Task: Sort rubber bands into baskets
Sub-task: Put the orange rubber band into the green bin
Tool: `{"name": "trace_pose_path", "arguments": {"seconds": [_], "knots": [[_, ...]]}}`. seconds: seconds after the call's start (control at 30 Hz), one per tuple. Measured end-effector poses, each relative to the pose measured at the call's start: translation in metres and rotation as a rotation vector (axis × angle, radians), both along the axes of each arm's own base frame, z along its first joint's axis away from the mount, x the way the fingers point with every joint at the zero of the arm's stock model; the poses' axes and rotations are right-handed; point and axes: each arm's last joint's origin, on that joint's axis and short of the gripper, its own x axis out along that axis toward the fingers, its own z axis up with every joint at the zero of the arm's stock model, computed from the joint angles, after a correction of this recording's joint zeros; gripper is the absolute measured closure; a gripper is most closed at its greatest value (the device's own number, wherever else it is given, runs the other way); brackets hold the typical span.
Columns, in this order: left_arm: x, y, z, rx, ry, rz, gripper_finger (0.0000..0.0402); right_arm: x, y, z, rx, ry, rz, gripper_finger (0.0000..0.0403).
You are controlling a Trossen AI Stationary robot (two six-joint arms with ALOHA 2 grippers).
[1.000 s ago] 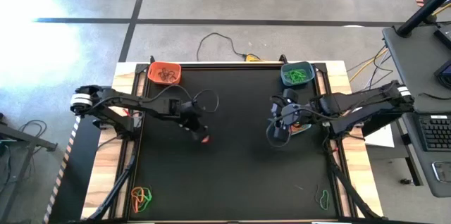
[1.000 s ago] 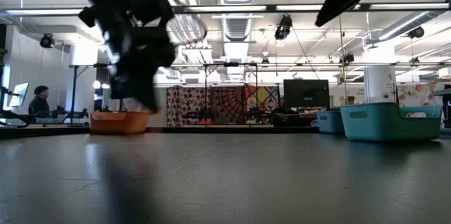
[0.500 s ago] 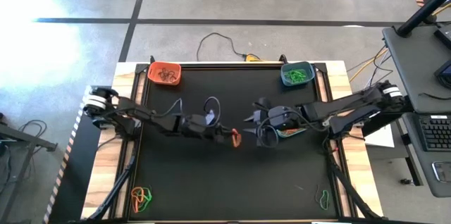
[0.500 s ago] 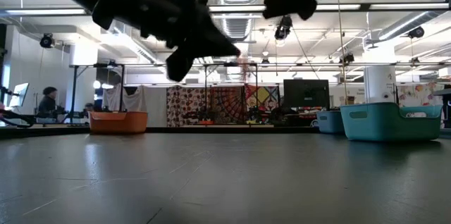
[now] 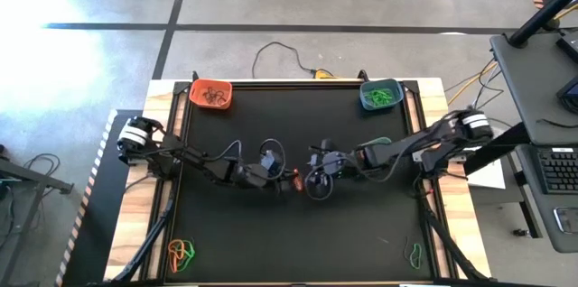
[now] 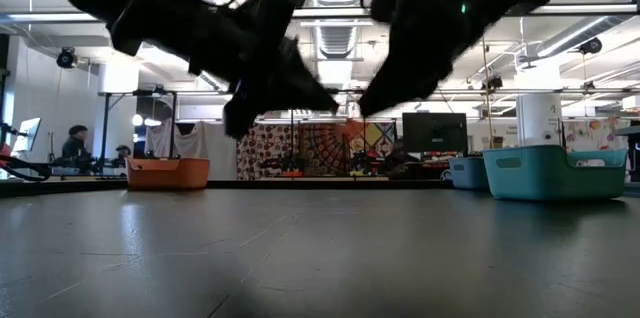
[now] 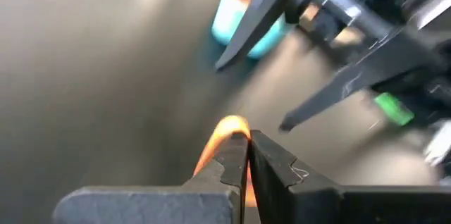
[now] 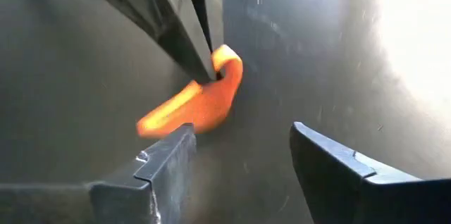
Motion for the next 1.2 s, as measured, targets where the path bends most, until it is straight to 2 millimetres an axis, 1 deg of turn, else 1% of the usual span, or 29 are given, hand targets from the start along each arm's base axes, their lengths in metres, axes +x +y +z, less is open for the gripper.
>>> {"name": "trace_pose_path", "arguments": {"seconds": [0.2, 0.3, 0.37, 0.43, 0.57, 0.7, 0.8, 0.9, 1.0, 1.1, 1.2], "knots": [[-0.010, -0.002, -0.016, 0.041, 0.160, -0.015, 0.0397, 0.016, 0.002, -0.024, 0.026, 0.049, -0.031, 0.0157], [-0.016, 0.000, -0.023, 0.068, 0.224, -0.027, 0.0380, 0.024, 0.003, -0.044, 0.030, 0.066, -0.028, 0.0156], [-0.023, 0.001, -0.031, 0.075, 0.291, -0.038, 0.0365, 0.032, 0.005, -0.052, 0.053, 0.045, -0.007, 0.0156], [-0.029, 0.002, -0.038, 0.080, 0.345, -0.046, 0.0347, 0.042, 0.007, -0.057, 0.065, 0.023, 0.007, 0.0156], [-0.042, 0.004, -0.045, 0.068, 0.415, -0.083, 0.0310, 0.060, 0.010, -0.067, 0.060, 0.038, 0.003, 0.0157], [-0.057, 0.006, -0.046, 0.041, 0.435, -0.127, 0.0282, 0.084, 0.011, -0.071, 0.062, 0.020, -0.010, 0.0158], [-0.072, 0.007, -0.043, 0.028, 0.446, -0.155, 0.0272, 0.098, 0.010, -0.079, 0.037, 0.055, -0.063, 0.0162], [-0.090, 0.008, -0.037, 0.023, 0.450, -0.176, 0.0269, 0.109, 0.011, -0.083, 0.006, 0.091, -0.131, 0.0174], [-0.105, 0.009, -0.030, 0.018, 0.419, -0.188, 0.0269, 0.114, 0.011, -0.083, -0.019, 0.154, -0.148, 0.0196], [-0.119, 0.012, -0.026, 0.015, 0.398, -0.193, 0.0269, 0.117, 0.012, -0.084, -0.027, 0.201, -0.150, 0.0229], [-0.130, 0.015, -0.025, 0.006, 0.387, -0.185, 0.0269, 0.115, 0.011, -0.085, -0.033, 0.228, -0.152, 0.0274]]}}
